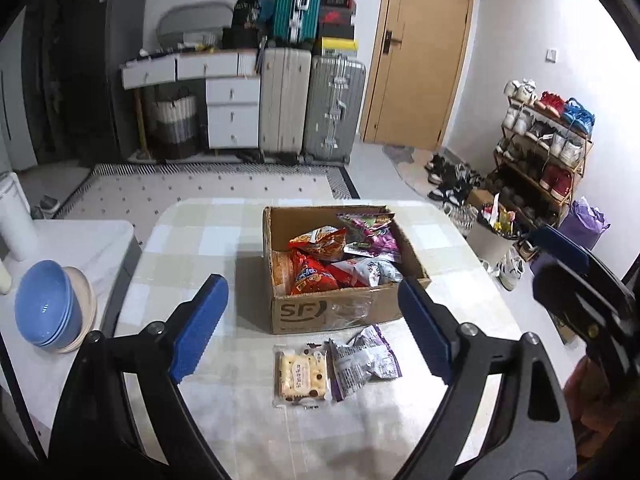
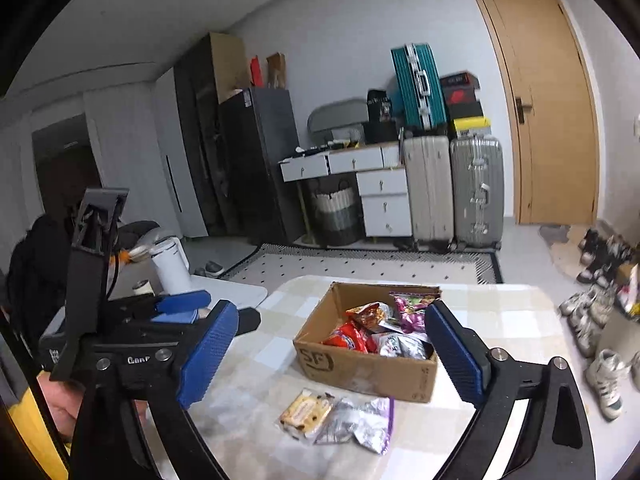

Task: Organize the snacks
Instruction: 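Withdraw both open grippers from the box toward the remaining snacks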

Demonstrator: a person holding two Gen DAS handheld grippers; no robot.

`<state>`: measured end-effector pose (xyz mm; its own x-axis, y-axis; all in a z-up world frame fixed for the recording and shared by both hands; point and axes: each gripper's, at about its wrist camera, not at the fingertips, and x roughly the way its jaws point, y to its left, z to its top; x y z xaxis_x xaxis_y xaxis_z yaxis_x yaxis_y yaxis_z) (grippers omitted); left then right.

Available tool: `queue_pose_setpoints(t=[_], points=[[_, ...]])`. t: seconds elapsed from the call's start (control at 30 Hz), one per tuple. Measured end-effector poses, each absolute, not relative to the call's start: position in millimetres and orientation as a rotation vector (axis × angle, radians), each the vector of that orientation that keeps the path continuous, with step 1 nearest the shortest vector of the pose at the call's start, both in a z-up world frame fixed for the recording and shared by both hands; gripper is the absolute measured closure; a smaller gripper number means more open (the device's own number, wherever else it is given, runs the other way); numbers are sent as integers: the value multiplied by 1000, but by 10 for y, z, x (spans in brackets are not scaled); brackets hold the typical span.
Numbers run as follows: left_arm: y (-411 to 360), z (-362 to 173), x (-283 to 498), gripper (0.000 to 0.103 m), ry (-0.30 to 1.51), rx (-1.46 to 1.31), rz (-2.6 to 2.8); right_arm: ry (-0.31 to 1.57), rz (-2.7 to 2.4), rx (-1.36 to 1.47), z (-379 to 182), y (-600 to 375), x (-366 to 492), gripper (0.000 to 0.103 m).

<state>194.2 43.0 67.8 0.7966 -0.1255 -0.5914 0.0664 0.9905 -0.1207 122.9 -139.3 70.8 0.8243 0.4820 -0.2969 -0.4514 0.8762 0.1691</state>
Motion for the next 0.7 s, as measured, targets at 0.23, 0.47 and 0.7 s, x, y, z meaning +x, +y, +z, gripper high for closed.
queue_pose_setpoints(t=[0.23,0.47,0.7], points=[[398,730,1186,17,560,-124,-116,262,505,84,613,-1619,385,1],[555,592,426,13,491,-191,-95,205,505,157,357,-1822,-214,1],[527,244,-75,1,499,-159,-11,275,459,194,-26,-1944,-149,1]])
